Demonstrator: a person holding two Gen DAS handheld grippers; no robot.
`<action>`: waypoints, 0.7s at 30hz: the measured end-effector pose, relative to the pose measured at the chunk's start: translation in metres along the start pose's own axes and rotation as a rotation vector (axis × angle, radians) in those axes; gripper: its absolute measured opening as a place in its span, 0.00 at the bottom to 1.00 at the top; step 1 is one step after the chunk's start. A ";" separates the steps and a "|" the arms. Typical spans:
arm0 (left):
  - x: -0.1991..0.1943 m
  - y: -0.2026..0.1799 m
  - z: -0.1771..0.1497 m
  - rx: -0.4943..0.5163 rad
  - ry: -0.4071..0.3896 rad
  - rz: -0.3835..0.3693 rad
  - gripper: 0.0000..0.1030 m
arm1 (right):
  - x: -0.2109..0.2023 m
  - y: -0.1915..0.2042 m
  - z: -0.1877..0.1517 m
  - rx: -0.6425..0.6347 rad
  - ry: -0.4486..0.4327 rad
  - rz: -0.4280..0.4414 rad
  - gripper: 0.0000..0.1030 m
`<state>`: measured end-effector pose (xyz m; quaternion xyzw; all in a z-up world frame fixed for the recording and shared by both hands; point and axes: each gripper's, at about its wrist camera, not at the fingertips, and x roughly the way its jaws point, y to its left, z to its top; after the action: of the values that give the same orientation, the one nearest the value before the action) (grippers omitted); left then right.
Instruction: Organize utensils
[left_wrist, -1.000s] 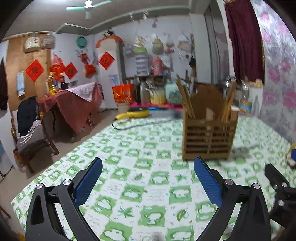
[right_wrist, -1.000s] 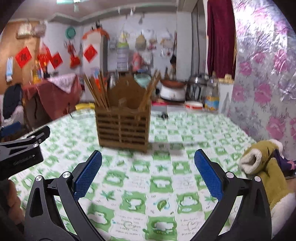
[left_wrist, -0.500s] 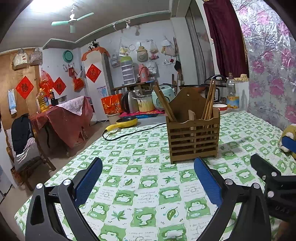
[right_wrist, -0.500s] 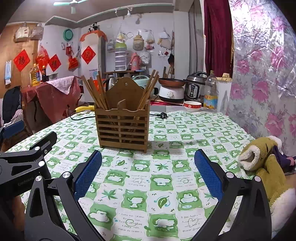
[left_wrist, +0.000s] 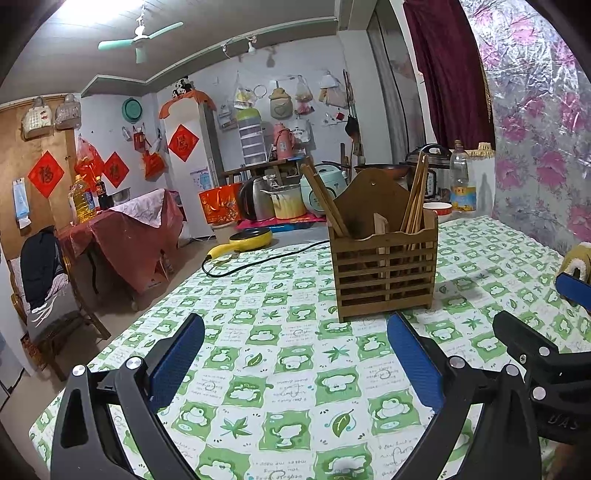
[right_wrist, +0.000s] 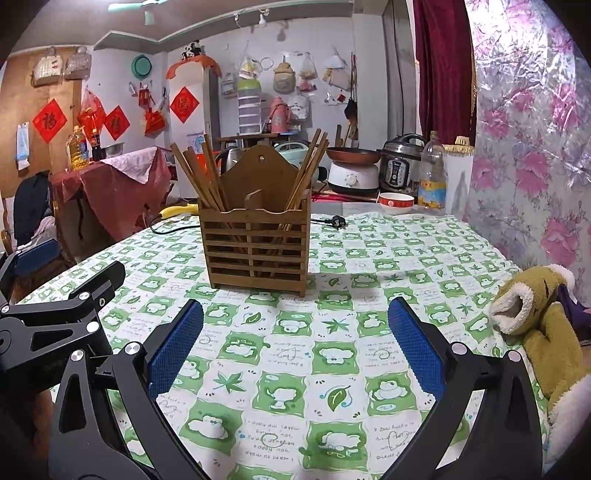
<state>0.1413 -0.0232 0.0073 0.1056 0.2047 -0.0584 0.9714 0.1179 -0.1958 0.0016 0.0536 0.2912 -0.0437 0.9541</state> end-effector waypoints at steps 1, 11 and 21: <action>0.001 0.000 0.000 0.001 -0.001 0.001 0.94 | 0.000 0.001 0.000 -0.001 -0.002 0.000 0.94; 0.002 0.000 -0.002 0.004 0.001 0.002 0.94 | -0.002 0.000 0.002 -0.004 -0.015 -0.006 0.94; 0.002 0.002 -0.004 0.007 0.001 0.003 0.94 | -0.004 -0.001 0.004 -0.005 -0.022 -0.008 0.94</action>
<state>0.1420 -0.0204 0.0032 0.1092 0.2048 -0.0575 0.9710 0.1167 -0.1974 0.0075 0.0497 0.2812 -0.0472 0.9572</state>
